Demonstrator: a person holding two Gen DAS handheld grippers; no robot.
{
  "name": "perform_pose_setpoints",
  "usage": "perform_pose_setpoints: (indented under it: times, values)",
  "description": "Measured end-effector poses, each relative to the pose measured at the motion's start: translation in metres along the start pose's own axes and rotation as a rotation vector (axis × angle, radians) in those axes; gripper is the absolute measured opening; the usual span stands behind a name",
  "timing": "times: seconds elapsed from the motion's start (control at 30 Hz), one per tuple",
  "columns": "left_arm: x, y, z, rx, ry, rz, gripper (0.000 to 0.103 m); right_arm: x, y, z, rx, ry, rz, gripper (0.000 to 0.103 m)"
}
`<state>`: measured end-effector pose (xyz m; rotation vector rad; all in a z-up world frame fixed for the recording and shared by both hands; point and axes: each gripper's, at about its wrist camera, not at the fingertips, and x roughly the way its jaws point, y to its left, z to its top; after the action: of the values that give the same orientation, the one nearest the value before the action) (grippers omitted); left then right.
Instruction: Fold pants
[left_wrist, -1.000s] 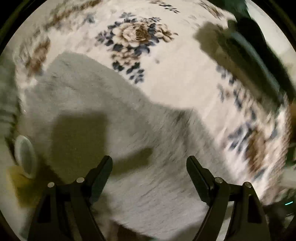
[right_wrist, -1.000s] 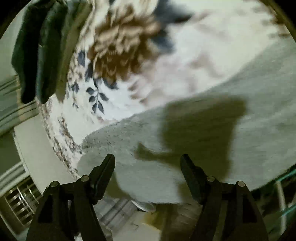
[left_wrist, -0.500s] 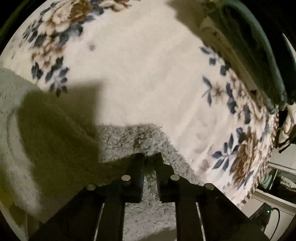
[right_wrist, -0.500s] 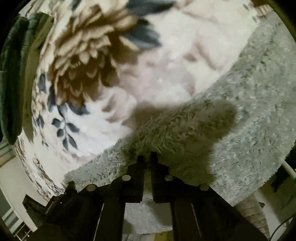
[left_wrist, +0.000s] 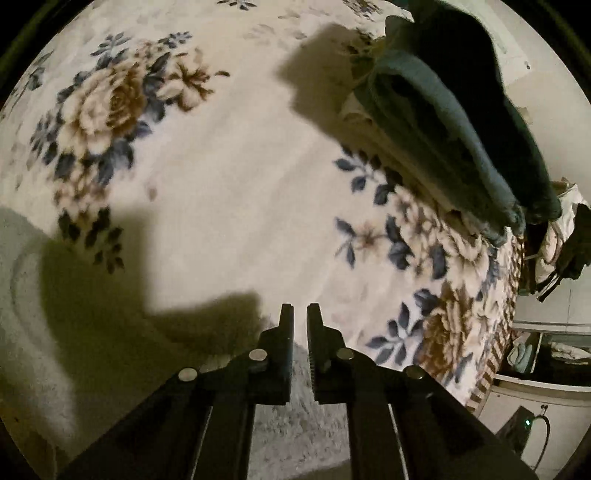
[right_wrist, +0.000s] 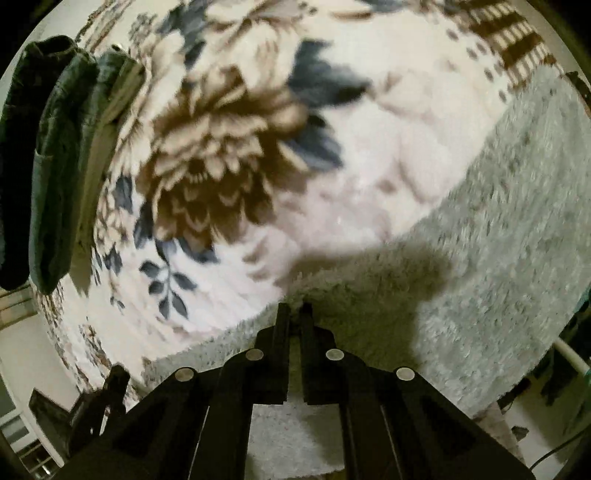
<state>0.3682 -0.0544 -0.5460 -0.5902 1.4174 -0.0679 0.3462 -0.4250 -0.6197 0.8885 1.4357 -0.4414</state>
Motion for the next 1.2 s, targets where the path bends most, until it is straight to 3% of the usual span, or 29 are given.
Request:
perform_pose_setpoints:
  times: [0.13,0.23,0.27,0.3,0.33,0.37,0.47,0.5,0.7,0.9,1.07,1.13,1.17,1.2]
  values:
    - [0.004,0.002,-0.011,-0.039,0.053,-0.017,0.008,-0.002,-0.001,0.018,-0.055,-0.032,-0.052,0.0]
    - [0.007,0.005,-0.018,-0.062,0.086,-0.02,0.009,-0.01,-0.014,0.025,-0.055,0.021,0.038,0.006]
    - [0.006,0.004,-0.022,-0.055,0.078,-0.023,0.01,-0.019,-0.023,0.026,-0.069,0.02,0.051,0.025]
    - [0.002,-0.001,-0.027,-0.032,0.063,-0.013,0.014,-0.029,-0.032,0.025,-0.079,0.009,0.06,0.056]
    - [-0.001,-0.004,-0.031,-0.009,0.052,-0.003,0.019,-0.042,-0.047,0.021,-0.083,-0.016,0.086,0.068]
    - [-0.005,-0.012,-0.039,0.035,0.036,0.012,0.031,-0.051,-0.061,0.018,-0.083,-0.032,0.099,0.08]
    - [-0.005,-0.027,-0.063,0.128,0.039,0.058,0.077,-0.072,-0.12,0.007,-0.027,-0.08,0.094,0.081]
    - [-0.002,-0.033,-0.074,0.158,0.055,0.068,0.081,-0.08,-0.149,0.004,0.014,-0.101,0.086,0.081]
    - [0.028,-0.071,-0.153,0.335,0.159,0.138,0.081,-0.119,-0.294,0.011,0.211,-0.202,-0.035,0.081]
    - [0.048,-0.122,-0.197,0.423,0.187,0.131,0.081,-0.144,-0.317,0.09,0.103,-0.284,-0.04,0.081]
    - [0.065,-0.163,-0.204,0.478,0.127,0.149,0.081,-0.111,-0.299,0.161,-0.005,-0.199,-0.098,0.08]
    - [0.072,-0.173,-0.204,0.487,0.118,0.161,0.081,-0.102,-0.294,0.168,-0.071,-0.183,-0.126,0.048]
    - [0.075,-0.177,-0.204,0.488,0.114,0.168,0.081,-0.1,-0.29,0.169,-0.101,-0.188,-0.162,0.004]
    - [0.077,-0.179,-0.204,0.488,0.11,0.175,0.081,-0.103,-0.288,0.167,-0.116,-0.214,-0.183,0.004]
